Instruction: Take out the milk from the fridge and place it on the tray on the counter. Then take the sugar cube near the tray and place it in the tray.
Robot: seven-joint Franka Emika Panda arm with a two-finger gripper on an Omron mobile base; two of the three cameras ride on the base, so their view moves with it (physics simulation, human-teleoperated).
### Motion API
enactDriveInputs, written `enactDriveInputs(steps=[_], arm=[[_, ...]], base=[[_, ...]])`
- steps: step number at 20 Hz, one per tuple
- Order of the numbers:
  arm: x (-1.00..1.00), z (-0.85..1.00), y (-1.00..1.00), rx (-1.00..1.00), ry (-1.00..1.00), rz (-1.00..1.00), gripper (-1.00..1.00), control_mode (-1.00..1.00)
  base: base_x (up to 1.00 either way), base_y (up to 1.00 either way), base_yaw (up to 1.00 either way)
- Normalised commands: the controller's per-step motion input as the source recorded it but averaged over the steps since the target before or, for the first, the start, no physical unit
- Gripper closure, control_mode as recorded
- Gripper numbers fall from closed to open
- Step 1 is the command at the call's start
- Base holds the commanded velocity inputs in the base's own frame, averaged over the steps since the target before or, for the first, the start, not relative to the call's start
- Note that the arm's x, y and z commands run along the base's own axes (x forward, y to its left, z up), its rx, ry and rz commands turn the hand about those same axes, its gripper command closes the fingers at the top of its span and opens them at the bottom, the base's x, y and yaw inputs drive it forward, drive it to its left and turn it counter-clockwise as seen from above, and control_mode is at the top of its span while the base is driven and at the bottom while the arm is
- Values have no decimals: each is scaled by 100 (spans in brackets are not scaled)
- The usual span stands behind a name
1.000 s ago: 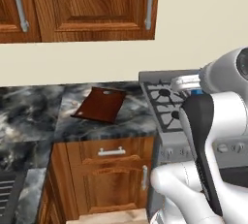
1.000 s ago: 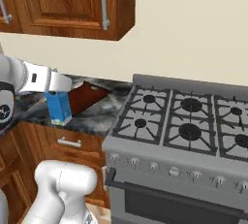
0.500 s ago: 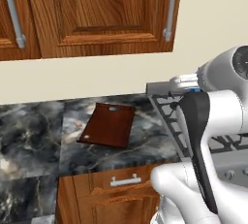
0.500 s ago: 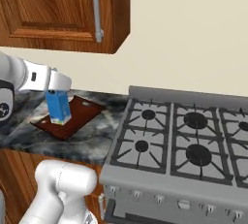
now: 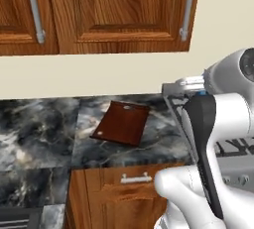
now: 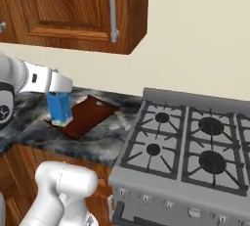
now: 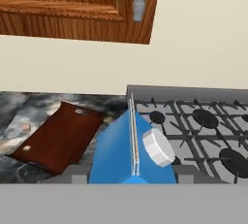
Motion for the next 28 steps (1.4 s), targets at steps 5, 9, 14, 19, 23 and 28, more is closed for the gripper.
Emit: enactDriveInputs(steps=[5, 9, 14, 19, 23, 28], arm=[[0, 0, 0, 0, 0, 0, 100, 100], [0, 0, 0, 0, 0, 0, 100, 100], [0, 0, 0, 0, 0, 0, 100, 100], [0, 0, 0, 0, 0, 0, 100, 100], [0, 0, 0, 0, 0, 0, 100, 100], [0, 0, 0, 0, 0, 0, 100, 100]], base=[[6, 49, 80], [95, 98, -3], [100, 64, -43], [62, 4, -63], [69, -2, -57], [100, 64, -15]])
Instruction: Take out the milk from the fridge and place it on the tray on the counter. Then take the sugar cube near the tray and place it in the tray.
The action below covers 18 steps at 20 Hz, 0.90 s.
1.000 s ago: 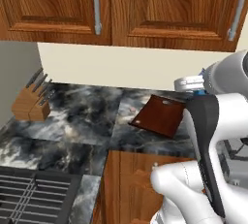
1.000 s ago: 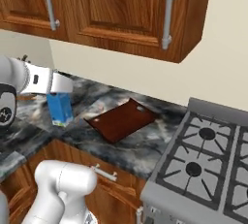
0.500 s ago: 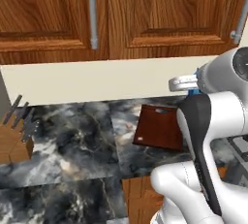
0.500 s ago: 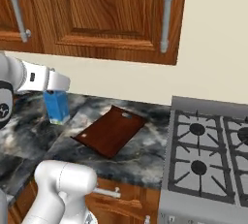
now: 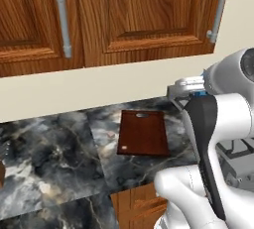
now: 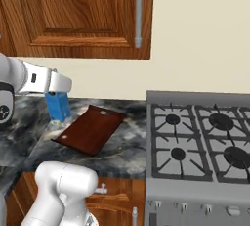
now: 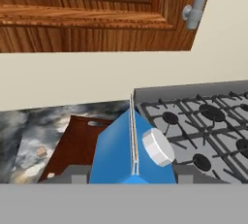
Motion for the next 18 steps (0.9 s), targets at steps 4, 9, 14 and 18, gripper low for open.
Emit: enactDriveInputs(steps=[4, 9, 14, 18], arm=[[0, 0, 0, 0, 0, 0, 100, 100], [0, 0, 0, 0, 0, 0, 100, 100], [0, 0, 0, 0, 0, 0, 100, 100], [0, -33, 0, 14, 0, 15, 100, -100]], base=[[100, 54, 21], [58, 0, 35], [43, 0, 36], [13, 0, 17]])
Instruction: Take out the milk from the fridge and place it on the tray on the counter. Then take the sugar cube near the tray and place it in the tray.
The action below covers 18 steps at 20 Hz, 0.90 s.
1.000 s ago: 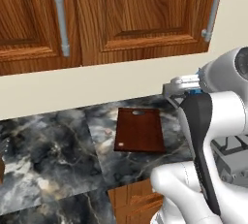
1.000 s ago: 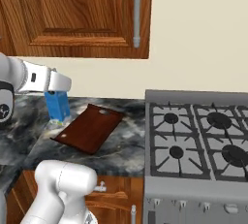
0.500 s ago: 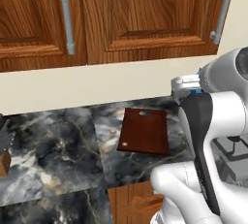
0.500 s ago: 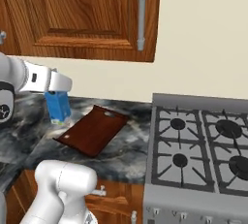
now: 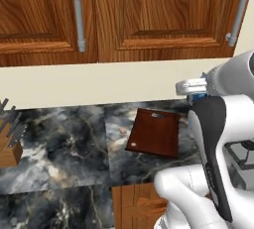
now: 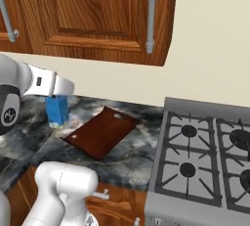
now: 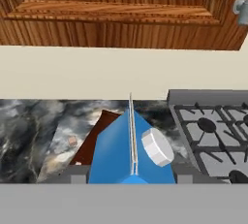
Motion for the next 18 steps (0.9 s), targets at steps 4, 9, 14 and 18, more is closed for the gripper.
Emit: enactDriveInputs(steps=[4, 9, 14, 18], arm=[[0, -74, 0, 19, 0, 23, 100, -100], [5, -59, 0, 4, 1, 13, 100, -100], [29, -24, -7, 0, 0, 2, 100, -100], [29, -21, -25, 0, 0, 7, 100, -100]], base=[[0, 0, 0], [0, 0, 0], [0, 0, 0], [0, 0, 0]])
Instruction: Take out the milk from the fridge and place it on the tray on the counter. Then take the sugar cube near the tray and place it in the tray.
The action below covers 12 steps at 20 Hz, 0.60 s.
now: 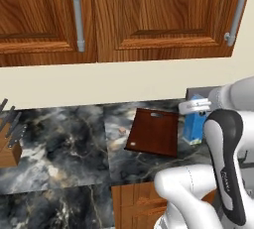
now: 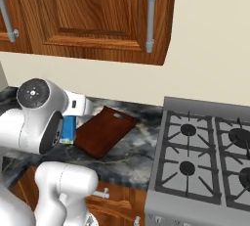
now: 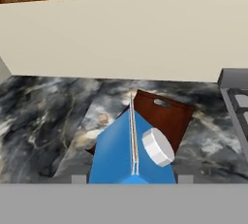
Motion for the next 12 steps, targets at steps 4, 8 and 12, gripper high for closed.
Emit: enactDriveInputs(steps=[4, 8, 12], arm=[[21, -27, -27, 0, 0, 10, 100, -100], [17, -21, -30, 0, -1, 11, 100, -100], [19, -12, -28, 0, -7, 17, 100, -100]], base=[[0, 0, 0], [0, 0, 0], [0, 0, 0]])
